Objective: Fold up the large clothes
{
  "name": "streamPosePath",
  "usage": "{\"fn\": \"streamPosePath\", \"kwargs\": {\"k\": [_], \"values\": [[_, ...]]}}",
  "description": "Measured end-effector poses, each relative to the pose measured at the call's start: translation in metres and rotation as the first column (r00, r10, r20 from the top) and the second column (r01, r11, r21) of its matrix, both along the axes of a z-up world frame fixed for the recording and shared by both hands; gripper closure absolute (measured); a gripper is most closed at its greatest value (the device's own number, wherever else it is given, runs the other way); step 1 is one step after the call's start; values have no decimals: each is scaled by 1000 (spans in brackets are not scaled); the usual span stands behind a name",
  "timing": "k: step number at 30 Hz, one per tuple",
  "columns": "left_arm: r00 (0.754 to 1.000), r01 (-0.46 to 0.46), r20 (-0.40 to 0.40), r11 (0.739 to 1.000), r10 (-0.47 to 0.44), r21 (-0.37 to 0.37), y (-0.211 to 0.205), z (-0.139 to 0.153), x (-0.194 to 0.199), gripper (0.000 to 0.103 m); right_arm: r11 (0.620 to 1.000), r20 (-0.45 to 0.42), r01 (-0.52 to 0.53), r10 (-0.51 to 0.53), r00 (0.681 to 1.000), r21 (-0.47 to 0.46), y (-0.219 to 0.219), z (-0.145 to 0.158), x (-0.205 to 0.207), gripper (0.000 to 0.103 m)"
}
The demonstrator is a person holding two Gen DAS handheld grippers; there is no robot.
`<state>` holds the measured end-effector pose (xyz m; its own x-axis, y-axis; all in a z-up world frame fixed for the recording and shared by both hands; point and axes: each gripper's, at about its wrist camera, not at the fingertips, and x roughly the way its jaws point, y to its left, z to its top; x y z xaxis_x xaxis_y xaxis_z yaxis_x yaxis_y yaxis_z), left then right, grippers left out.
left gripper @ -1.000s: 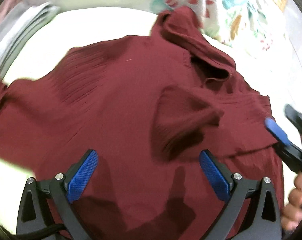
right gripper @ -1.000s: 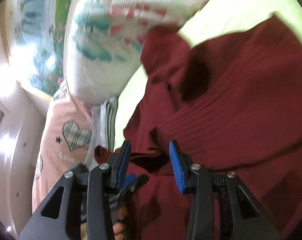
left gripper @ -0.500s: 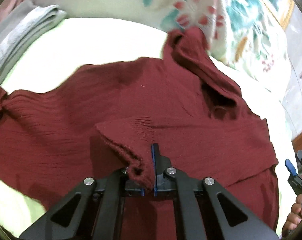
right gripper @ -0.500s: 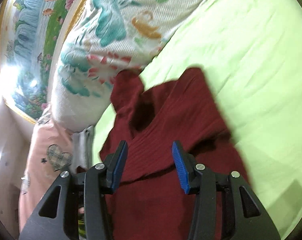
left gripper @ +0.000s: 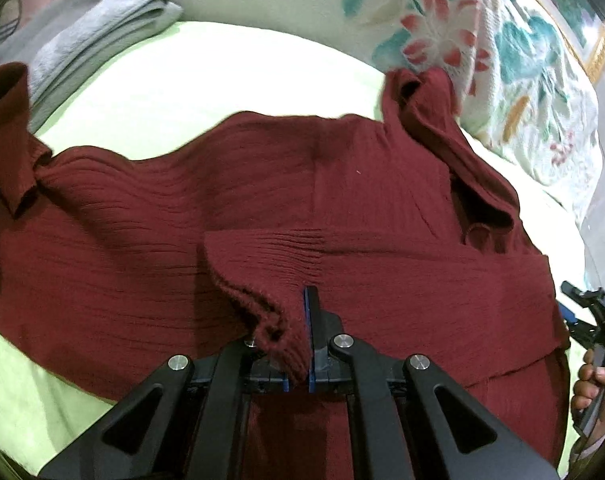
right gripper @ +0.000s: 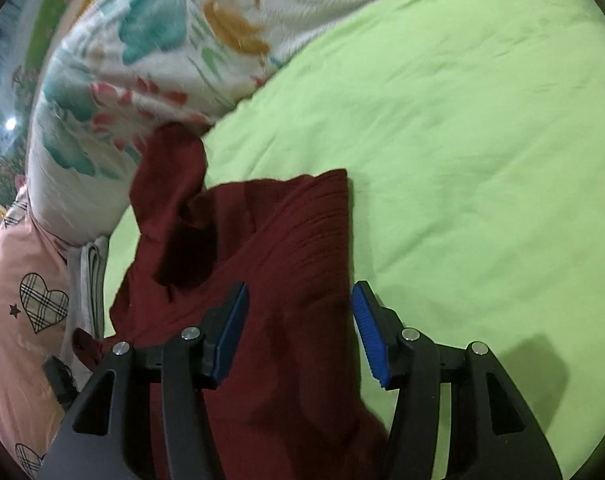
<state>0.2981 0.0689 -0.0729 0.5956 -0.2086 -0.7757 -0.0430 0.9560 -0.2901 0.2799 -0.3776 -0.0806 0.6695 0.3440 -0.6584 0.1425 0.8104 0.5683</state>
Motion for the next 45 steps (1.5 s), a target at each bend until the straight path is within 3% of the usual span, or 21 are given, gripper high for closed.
{"fn": "streamPosePath", "kwargs": {"k": [6,7,8,9,14,17,20,23,25,28,31,33,34,36,38,42,43,44,45], "values": [[999,-35,-3,999,35,-4,7,-2,1,99,999,-13,-11,11,1000,37,-6,-14,21,49],[999,-33,-5,999,33,4,5,-2,1,99,999,-5,-22,22,1000,30,-4,-13,22,53],[1000,-28,-4,1000,28,14,2,-1,1,99,999,1,-36,36,999,12,-2,-12,22,66],[1000,-23,-3,1000,23,22,0,0,1,99,999,0,-47,47,999,-8,0,-10,22,97],[999,33,26,999,-33,16,-13,13,0,99,992,113,44,-31,993,-114,-16,25,10,97],[999,35,18,997,-37,76,-21,8,3,99,990,73,48,-38,997,-134,-20,24,18,98],[999,36,-15,998,-36,43,-17,-2,5,99,969,-6,59,-62,998,-240,-14,18,19,96],[999,44,-6,998,-44,40,-17,-3,3,99,971,92,58,-38,995,-230,1,37,-7,94],[999,48,-10,997,-48,56,-20,-4,3,98,976,131,-20,49,990,-218,22,44,-19,90],[999,51,-13,997,-51,54,-18,-1,0,95,967,46,-127,140,989,-219,44,27,-19,84],[999,29,-14,998,-29,47,0,2,-12,92,969,-83,-64,45,995,-238,30,-2,-18,84],[1000,2,-12,999,-2,49,16,5,-22,89,987,-47,-22,15,999,-162,22,0,-32,83],[1000,-19,-6,998,20,57,26,8,-28,89,987,-37,-20,14,999,-157,24,4,-39,80],[998,-66,13,995,65,81,47,16,-41,88,990,1,-42,43,999,-133,34,11,-54,53],[992,-118,44,988,114,95,70,25,-53,74,991,42,-81,86,995,-107,49,17,-70,41],[973,-226,84,961,215,159,109,40,-58,59,986,34,-150,153,988,-74,80,8,-89,41],[966,-257,78,950,246,178,119,42,-55,47,984,20,-167,168,986,-59,88,3,-92,41],[959,-285,73,940,275,188,127,44,-51,42,982,3,-184,184,983,-43,94,-2,-93,41],[950,-312,79,932,302,187,137,47,-47,42,980,-9,-194,194,981,-32,98,-8,-100,41]]}}
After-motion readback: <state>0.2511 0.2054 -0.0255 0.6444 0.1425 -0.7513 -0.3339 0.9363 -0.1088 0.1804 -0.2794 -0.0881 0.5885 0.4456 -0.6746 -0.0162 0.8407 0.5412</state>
